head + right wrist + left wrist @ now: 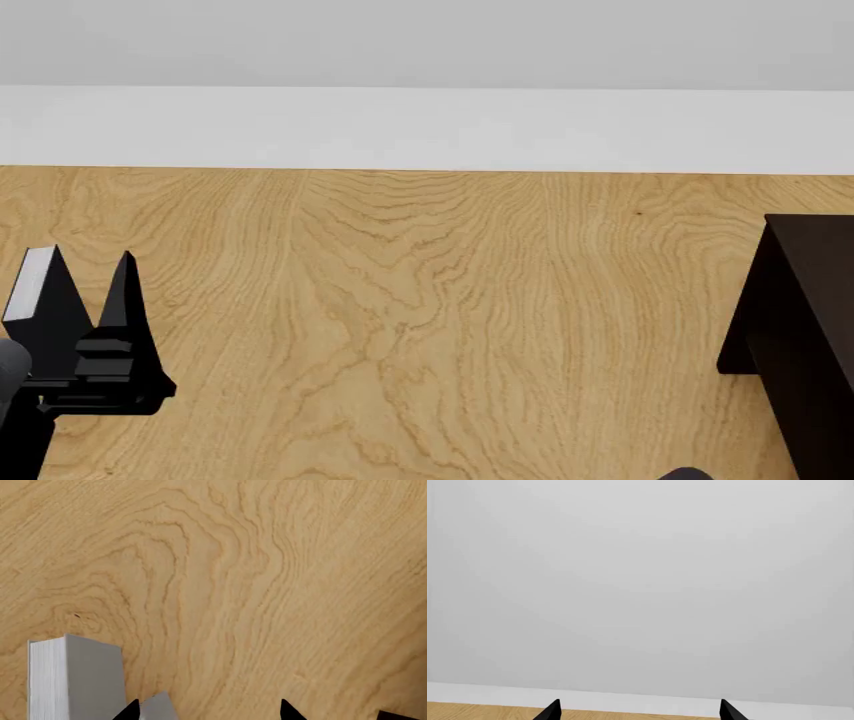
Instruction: Pick up the book on the right and place it on the cabinet shelf.
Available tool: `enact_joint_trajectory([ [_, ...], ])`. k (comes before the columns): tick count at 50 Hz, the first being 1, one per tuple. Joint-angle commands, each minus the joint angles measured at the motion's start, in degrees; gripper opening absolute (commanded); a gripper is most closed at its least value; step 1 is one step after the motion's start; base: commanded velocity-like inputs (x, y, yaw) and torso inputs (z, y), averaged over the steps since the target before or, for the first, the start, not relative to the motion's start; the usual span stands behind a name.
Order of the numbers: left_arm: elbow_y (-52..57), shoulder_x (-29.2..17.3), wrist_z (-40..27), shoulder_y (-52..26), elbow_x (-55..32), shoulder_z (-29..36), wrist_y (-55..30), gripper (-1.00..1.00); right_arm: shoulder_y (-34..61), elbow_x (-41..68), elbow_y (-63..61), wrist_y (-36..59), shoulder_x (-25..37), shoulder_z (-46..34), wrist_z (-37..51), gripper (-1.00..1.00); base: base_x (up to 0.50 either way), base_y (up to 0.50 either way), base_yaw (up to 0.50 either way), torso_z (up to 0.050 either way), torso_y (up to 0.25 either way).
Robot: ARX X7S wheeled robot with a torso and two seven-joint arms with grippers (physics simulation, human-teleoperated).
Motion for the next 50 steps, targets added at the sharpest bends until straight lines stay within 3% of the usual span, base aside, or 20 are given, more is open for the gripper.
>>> enact_joint_trajectory([
  [1,0.3,-0.31,-0.34,-0.04,-0.3,0.18,-0.16,1.0,-0.06,1.89,-2.51,-0.96,1.88,-2.1,0.85,1.0,0.0,0.0,0.0,0.0,0.0],
  [29,1.19,-1.05,-1.14,0.06,-1.68,-0.25,-0.28,1.0,4.18,6.52,-7.3,-2.25,1.47,-13.71,4.73,1.0,0.0,0.0,0.0,0.0,0.0],
  [50,0.52,-1.26,-1.43,0.12,-1.3,0.79,0.43,1.0,-7.62,-2.79,-6.83,-0.18,5.03,-7.08,-3.43,1.0,0.0,0.0,0.0,0.0,0.0],
])
